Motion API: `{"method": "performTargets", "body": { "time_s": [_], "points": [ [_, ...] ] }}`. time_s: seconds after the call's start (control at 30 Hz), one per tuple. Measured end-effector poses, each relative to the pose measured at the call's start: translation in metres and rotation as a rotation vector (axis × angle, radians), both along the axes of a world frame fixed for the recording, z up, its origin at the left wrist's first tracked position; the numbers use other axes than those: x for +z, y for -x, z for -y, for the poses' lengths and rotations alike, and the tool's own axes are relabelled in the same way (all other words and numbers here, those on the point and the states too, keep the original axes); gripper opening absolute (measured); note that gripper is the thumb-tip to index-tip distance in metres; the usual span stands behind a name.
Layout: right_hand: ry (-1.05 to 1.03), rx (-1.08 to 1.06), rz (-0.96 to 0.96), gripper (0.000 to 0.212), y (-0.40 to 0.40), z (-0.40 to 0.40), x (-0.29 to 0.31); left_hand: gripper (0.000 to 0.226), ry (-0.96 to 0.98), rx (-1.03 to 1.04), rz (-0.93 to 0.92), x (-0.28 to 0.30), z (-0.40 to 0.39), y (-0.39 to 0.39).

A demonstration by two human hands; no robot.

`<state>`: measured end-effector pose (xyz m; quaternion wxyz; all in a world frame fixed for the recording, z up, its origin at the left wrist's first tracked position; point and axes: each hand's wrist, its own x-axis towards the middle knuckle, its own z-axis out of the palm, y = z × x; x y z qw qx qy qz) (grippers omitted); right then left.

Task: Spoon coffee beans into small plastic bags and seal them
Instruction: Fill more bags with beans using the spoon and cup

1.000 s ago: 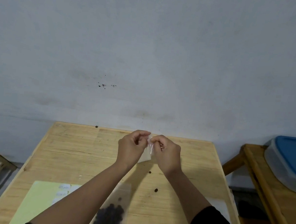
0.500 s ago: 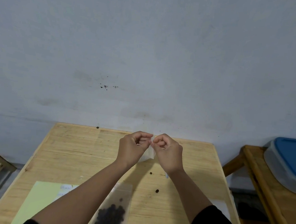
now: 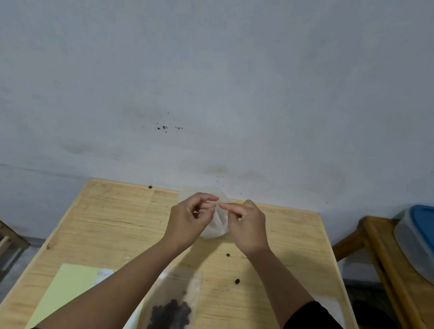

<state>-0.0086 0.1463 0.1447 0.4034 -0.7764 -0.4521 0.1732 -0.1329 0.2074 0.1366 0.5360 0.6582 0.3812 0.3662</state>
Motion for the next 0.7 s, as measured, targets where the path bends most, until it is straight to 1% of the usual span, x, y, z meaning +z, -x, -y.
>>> {"method": "performTargets", "body": {
  "time_s": [0.1, 0.17, 0.3, 0.37, 0.43, 0.6, 0.7],
  "points": [
    [0.043, 0.057, 0.032, 0.03, 0.001, -0.002, 0.003, 0.037, 0.003, -0.076, 0.027, -0.003, -0.006, 0.01],
    [0.061, 0.072, 0.026, 0.03, 0.004, -0.002, 0.005, 0.06, -0.037, -0.154, -0.025, -0.007, -0.011, 0.016],
    [0.071, 0.115, 0.005, 0.031, 0.013, -0.001, 0.012, 0.111, -0.225, -0.297, -0.234, -0.018, -0.022, 0.022],
    [0.073, 0.155, -0.028, 0.031, 0.019, -0.001, 0.014, 0.124, -0.292, -0.328, -0.295, -0.02, -0.024, 0.022],
    [0.081, 0.189, -0.094, 0.032, 0.021, -0.002, 0.013, 0.124, -0.321, -0.309, -0.303, -0.021, -0.024, 0.023],
    [0.109, 0.31, -0.195, 0.036, 0.017, 0.0, 0.009, 0.101, -0.394, -0.261, -0.295, -0.026, -0.025, 0.029],
    [0.106, 0.301, -0.228, 0.035, 0.018, 0.003, 0.003, 0.094, -0.433, -0.245, -0.295, -0.029, -0.022, 0.028]
  ]
}}
